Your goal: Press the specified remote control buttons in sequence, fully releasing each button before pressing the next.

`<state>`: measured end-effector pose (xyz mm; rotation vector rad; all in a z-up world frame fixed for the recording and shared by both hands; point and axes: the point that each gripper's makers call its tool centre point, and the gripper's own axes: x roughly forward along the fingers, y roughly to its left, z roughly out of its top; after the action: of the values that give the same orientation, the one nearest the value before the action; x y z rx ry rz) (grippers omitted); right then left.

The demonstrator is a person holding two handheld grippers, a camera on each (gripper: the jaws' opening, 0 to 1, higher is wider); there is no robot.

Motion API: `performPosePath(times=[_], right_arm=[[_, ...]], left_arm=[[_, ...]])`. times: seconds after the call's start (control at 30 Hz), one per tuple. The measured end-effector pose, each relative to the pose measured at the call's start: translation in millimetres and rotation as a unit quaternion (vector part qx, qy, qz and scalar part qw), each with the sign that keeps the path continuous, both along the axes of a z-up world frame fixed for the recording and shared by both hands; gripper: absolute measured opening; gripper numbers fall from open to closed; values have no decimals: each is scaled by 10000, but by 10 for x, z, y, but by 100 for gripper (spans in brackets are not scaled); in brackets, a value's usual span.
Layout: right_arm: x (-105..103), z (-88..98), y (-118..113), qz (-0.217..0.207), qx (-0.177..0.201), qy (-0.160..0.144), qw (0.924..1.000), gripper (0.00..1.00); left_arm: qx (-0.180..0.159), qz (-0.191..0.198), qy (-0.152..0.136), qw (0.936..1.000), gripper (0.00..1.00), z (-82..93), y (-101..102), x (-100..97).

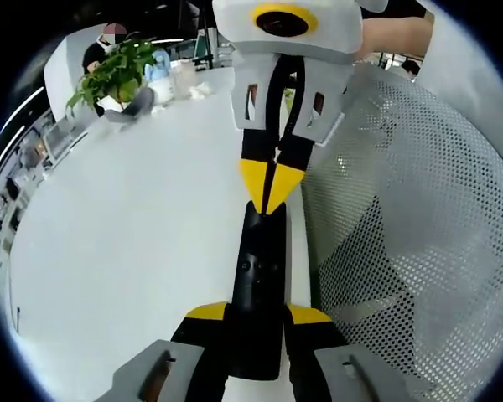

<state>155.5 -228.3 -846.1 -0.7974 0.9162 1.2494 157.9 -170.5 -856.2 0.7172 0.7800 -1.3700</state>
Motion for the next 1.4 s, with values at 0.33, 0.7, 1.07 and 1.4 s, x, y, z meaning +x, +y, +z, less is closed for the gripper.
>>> performPosePath(times=[0.33,0.7,1.07,1.4], right_arm=[[18,-17,-3,30,-444,436,9981,0],[-6,-22,-13,170,-448,443,9979,0],[-6,6,-23,216,472,-254,9983,0],[20,23,5,-101,709,-80,9974,0]], left_arm=[[-771,131,-56,9969,25,12,10,-11],[-1038,132,-93,9945,25,24,-4,-6],[-1388,317,-56,9898,26,28,-1,0],[-1493,349,-73,9882,26,35,-4,0]])
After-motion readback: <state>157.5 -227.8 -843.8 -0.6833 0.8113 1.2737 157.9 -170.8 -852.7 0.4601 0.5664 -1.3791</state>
